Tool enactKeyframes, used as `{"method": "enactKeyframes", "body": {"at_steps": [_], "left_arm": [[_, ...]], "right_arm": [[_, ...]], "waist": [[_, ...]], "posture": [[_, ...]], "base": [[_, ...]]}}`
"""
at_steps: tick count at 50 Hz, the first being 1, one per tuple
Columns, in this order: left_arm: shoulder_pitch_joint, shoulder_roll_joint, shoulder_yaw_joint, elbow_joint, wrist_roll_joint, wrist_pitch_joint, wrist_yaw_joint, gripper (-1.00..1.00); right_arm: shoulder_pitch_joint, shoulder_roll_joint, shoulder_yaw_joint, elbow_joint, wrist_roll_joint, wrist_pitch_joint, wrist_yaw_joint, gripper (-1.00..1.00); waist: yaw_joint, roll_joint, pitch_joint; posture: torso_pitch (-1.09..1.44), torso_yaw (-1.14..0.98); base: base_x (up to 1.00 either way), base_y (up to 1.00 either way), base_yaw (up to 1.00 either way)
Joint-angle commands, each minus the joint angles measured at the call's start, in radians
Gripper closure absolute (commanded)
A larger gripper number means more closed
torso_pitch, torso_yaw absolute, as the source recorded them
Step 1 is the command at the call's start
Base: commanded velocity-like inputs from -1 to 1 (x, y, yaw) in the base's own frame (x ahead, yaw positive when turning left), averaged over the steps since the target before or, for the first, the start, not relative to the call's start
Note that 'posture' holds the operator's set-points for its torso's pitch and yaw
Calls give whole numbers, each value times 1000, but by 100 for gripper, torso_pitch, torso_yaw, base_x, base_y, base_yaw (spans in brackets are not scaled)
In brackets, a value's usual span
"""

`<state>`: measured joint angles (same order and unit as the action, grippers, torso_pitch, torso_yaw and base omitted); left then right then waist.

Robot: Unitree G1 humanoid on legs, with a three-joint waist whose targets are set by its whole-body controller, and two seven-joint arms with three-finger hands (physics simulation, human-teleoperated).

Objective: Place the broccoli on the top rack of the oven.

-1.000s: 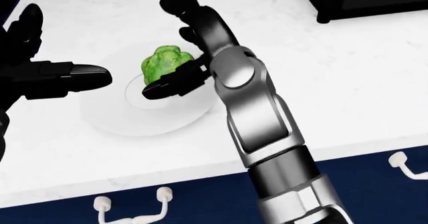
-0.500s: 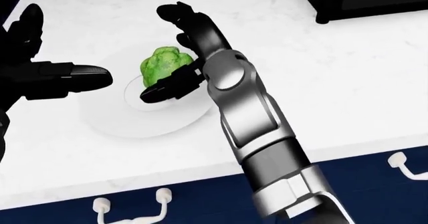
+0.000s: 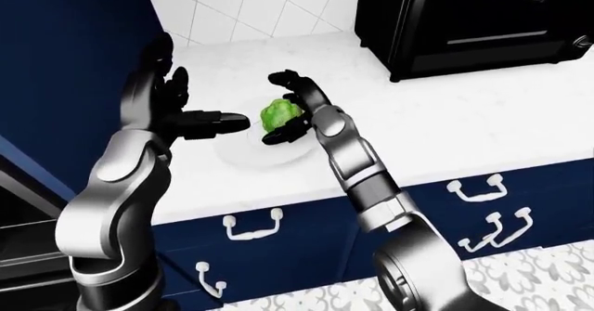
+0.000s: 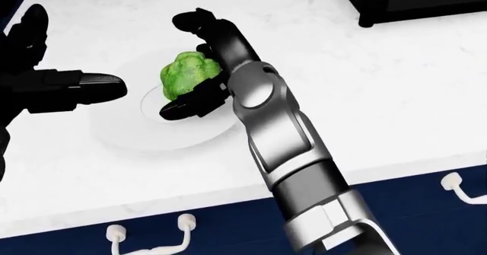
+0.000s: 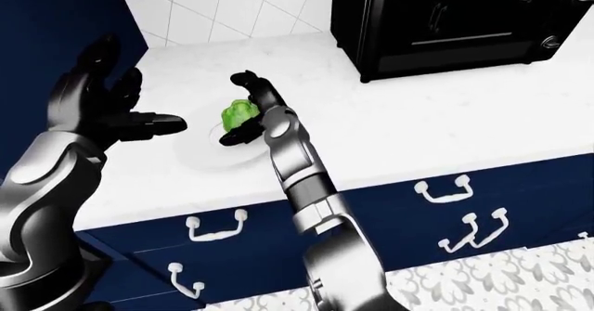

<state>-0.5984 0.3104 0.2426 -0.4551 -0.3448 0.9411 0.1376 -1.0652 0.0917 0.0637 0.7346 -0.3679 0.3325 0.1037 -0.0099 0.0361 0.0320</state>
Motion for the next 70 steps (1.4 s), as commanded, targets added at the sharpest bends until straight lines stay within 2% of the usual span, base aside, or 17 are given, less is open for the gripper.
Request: {"method": "enactKeyframes", "body": {"at_steps": [1, 9, 17, 26, 30, 34, 40, 45, 50, 53, 56, 59, 70], "left_arm": [[-30, 12, 12, -28, 1, -29, 1, -100], [-33, 16, 16, -32, -8, -25, 7, -100], [-35, 18, 19, -32, -11, -23, 8, -100], [-31, 16, 12, -30, -7, -28, 7, -100], [-33, 16, 15, -35, -9, -23, 8, -100], [-33, 15, 13, -35, -8, -22, 9, -100], [-32, 14, 11, -29, -5, -28, 7, -100], [-34, 15, 12, -28, -6, -30, 6, -100], [-35, 16, 13, -29, -7, -26, 7, -100], [-33, 14, 13, -30, -7, -28, 7, -100], [-34, 14, 13, -34, -9, -24, 9, -100], [-36, 15, 13, -31, -9, -25, 9, -100], [-32, 16, 14, -30, -10, -31, 7, -100]], "right_arm": [[-38, -1, -3, -32, -5, -29, -6, -52], [-40, 7, -1, -53, -16, -18, -2, -53], [-34, 14, 7, -67, -30, -15, 1, -44], [-6, 17, 25, -83, -103, -32, 6, -40], [1, 21, 29, -94, -128, -33, 13, -27], [4, 24, 30, -97, -148, -37, 17, -26], [7, 31, 28, -115, -160, -30, 24, -9], [10, 32, 34, -126, -179, -29, 24, 17], [20, 32, 47, -113, -229, -56, 16, 29], [13, 34, 42, -119, -247, -57, 17, 58], [7, 40, 36, -139, -250, -48, 17, 63], [-11, 41, 24, -158, -239, -34, 10, 100], [-72, 27, 17, -241, -213, 49, 33, 100]], "waist": [[0, 6, -28], [-1, 6, -28], [-1, 7, -28], [0, 7, -28], [0, 7, -28], [0, 7, -28], [0, 7, -29], [-2, 7, -29], [-2, 7, -28], [-2, 8, -29], [-1, 8, -29], [-1, 8, -28], [-1, 7, -23]], "posture": [[0, 0], [0, 0], [0, 0], [0, 0], [0, 0], [0, 0], [0, 0], [0, 0], [0, 0], [0, 0], [0, 0], [0, 0], [0, 0]], "base": [[0, 0, 0], [0, 0, 0], [0, 0, 0], [0, 0, 0], [0, 0, 0], [0, 0, 0], [0, 0, 0], [0, 0, 0], [0, 0, 0], [0, 0, 0], [0, 0, 0], [0, 0, 0], [0, 0, 0]]}}
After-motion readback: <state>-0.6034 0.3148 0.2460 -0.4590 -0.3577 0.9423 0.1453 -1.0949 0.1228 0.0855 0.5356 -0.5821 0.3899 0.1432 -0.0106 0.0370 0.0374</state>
